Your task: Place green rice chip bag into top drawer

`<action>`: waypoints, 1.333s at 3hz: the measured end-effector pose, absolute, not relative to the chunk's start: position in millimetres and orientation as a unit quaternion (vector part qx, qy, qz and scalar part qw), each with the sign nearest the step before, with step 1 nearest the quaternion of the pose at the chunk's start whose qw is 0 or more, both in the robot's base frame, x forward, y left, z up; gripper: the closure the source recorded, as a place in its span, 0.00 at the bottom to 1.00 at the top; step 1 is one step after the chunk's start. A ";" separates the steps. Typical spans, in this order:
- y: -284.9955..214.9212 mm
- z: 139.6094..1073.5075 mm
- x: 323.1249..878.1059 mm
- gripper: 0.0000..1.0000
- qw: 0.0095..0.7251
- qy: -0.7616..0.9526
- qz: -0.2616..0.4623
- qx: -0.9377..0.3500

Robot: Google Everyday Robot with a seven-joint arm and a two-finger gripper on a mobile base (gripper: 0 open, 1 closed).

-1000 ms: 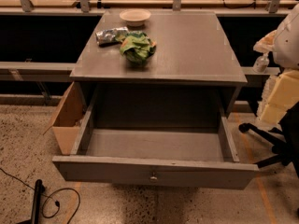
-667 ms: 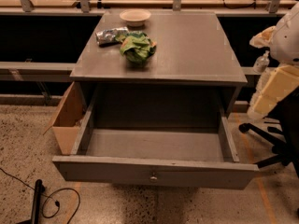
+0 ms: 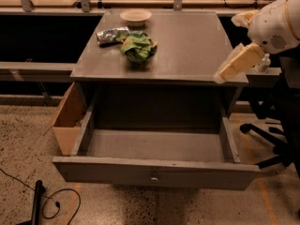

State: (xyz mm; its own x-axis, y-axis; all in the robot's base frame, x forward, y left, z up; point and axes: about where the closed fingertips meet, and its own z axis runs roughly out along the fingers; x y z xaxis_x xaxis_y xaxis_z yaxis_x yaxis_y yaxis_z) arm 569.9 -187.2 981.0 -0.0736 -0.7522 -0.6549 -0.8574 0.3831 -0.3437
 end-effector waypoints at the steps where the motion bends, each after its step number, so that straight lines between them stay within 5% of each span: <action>1: -159.9 978.3 609.2 0.00 0.457 0.720 0.096 -0.513; 2: -123.7 965.7 647.0 0.00 0.494 0.721 0.103 -0.475; 4: -130.2 980.5 660.8 0.00 0.523 0.716 0.084 -0.455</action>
Offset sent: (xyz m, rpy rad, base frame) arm 0.1397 0.1000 -0.0263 0.3168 -0.1981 -0.2179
